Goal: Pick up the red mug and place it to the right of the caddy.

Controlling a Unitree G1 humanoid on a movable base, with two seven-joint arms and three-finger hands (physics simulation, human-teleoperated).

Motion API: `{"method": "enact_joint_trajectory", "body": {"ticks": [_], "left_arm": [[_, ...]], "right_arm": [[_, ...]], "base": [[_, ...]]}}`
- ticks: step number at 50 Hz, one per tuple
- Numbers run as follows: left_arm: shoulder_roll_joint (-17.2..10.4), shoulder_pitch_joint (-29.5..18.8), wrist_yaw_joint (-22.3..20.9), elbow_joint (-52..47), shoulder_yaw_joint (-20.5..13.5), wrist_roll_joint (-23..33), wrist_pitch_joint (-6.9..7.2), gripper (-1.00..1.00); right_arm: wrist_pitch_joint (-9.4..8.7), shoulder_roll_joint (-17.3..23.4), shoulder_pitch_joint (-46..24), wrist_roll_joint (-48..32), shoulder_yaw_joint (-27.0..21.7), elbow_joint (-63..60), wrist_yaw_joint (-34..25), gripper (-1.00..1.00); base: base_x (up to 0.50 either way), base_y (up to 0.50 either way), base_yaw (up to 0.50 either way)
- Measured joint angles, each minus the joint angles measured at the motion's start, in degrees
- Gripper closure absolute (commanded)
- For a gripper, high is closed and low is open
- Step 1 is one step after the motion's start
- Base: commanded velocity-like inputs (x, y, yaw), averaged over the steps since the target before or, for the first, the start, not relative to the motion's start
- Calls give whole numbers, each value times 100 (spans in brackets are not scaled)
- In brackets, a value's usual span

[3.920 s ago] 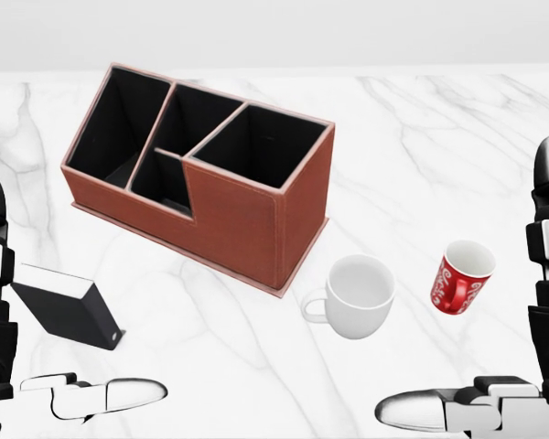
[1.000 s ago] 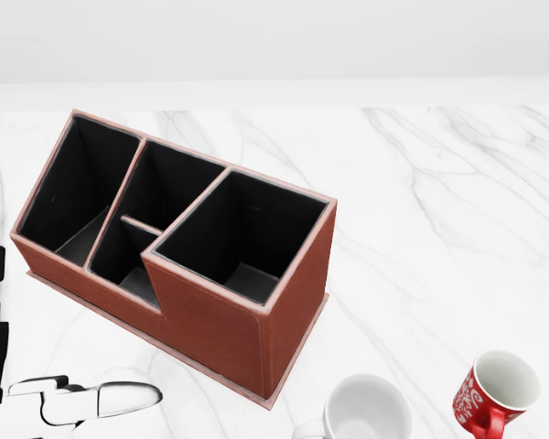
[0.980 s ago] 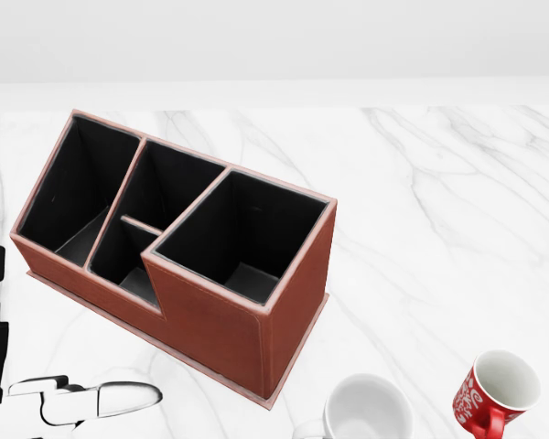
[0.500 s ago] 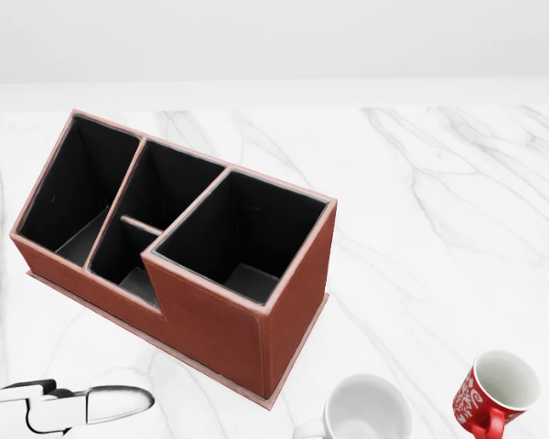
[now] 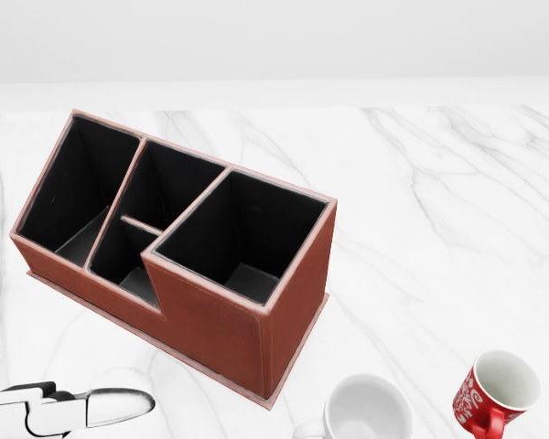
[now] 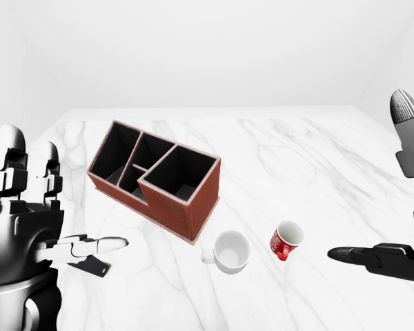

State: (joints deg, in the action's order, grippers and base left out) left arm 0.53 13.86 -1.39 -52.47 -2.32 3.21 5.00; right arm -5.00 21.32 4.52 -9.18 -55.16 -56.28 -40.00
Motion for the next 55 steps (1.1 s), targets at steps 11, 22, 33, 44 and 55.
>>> {"method": "enact_joint_trajectory", "body": {"ticks": [11, 22, 33, 44, 55], "left_arm": [[1, 15, 0, -11, 2, -2, 0, -100], [0, 26, 10, 13, 27, 11, 0, -100], [-2, 27, 8, 31, 34, 12, 0, -100], [-5, 17, 12, 48, 47, 19, 0, -100], [-6, 17, 21, 42, 68, 28, 0, -100]], "right_arm": [[0, -528, 358, -281, 235, 382, 0, -100], [0, -833, 589, -605, 514, 1086, 0, -100], [0, -839, 634, -872, 778, 1784, 0, -100], [0, -661, 508, -1075, 1056, 2419, 0, -100], [0, -361, 261, -1197, 1353, 3019, 0, -100]], "base": [[0, 0, 0], [0, 0, 0], [0, 0, 0], [0, 0, 0], [0, 0, 0]]}}
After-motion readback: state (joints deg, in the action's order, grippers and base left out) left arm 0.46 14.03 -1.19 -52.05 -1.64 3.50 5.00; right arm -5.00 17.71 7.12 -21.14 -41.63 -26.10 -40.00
